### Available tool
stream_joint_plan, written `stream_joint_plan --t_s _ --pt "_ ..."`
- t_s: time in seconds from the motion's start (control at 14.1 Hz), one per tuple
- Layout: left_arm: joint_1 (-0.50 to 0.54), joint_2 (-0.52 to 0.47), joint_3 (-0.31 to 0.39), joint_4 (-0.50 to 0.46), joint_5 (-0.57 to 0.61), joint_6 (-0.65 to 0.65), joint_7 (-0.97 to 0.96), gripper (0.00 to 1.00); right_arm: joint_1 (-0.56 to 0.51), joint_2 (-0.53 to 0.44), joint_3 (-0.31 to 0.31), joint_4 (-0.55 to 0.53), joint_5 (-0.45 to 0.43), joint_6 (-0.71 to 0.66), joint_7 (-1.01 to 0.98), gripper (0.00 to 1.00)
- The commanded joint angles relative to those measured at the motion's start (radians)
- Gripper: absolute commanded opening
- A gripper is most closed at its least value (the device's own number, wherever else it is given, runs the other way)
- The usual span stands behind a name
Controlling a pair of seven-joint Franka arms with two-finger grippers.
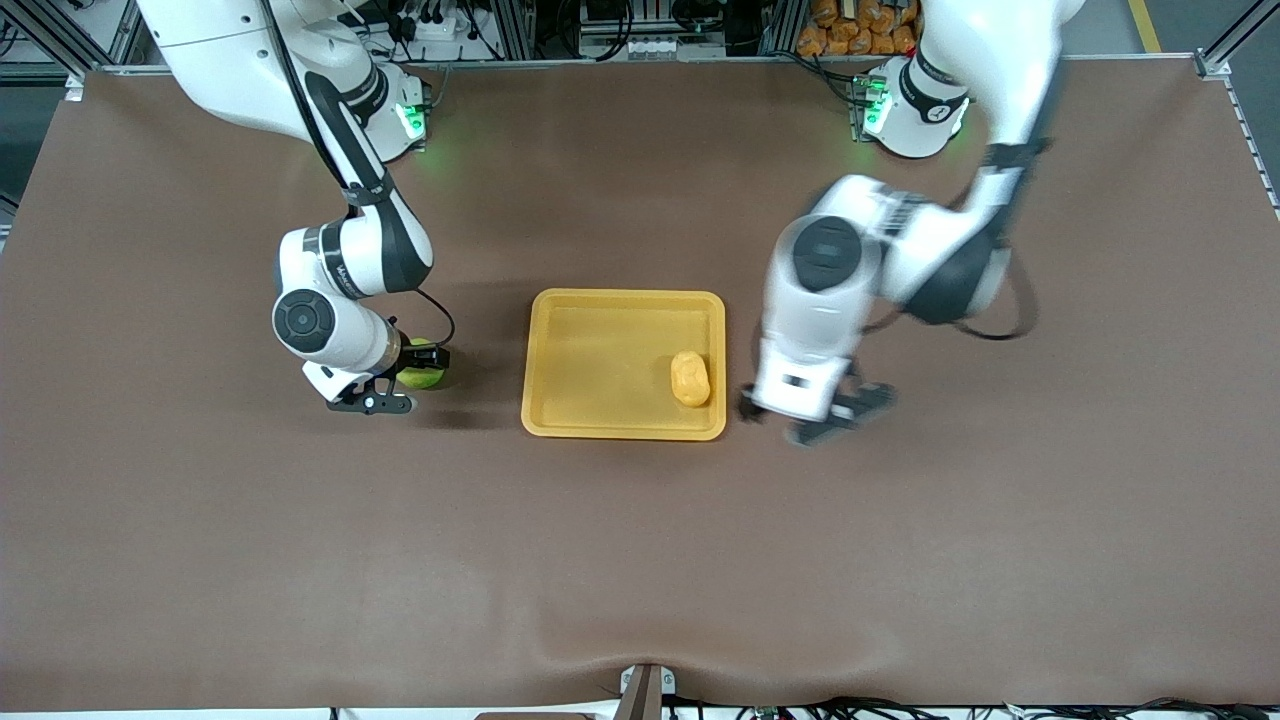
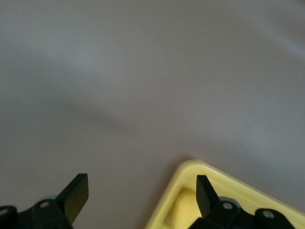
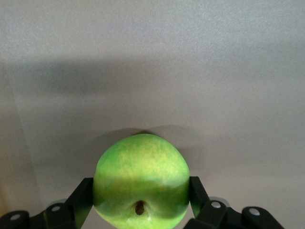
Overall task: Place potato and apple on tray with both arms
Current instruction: 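Release the potato on the tray and withdraw the left gripper, then carry the green apple onto the tray with the right gripper and release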
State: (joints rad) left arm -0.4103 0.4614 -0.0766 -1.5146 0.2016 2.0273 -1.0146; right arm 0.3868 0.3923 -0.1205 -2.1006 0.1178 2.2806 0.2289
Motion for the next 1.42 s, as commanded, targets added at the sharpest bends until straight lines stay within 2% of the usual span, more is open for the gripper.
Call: stream_joint_plan --t_s 0.0,0.28,0.5,0.71,0.92,1.35 --pt "0.105 -0.082 -0.015 -0.029 -0.025 -0.048 0.103 1.0 0.017 -0.03 0.004 0.051 0.008 -0.108 0.071 0.0" --pt "0.25 -0.191 -0.015 -0.029 -0.072 -0.225 0.373 1.0 0.093 -0.03 0.005 0.14 0.016 -0.19 0.194 0.0" --pt "0.341 -0.277 -0.015 -0.035 -0.137 -0.283 0.529 1.0 0.161 -0.026 0.009 0.175 0.023 -0.191 0.283 0.0" --pt "0.37 -0.384 -0.014 -0.11 -0.148 -0.302 0.628 1.0 0.207 -0.021 0.018 0.209 0.032 -0.19 0.361 0.0" --pt "0.383 -0.464 -0.002 -0.182 -0.151 -0.312 0.781 1.0 0.248 -0.003 0.016 0.251 0.103 -0.19 0.394 0.0" --pt "0.321 -0.522 0.142 -0.176 -0.151 -0.406 1.111 1.0 0.306 0.095 0.016 0.341 0.106 -0.178 0.506 0.0"
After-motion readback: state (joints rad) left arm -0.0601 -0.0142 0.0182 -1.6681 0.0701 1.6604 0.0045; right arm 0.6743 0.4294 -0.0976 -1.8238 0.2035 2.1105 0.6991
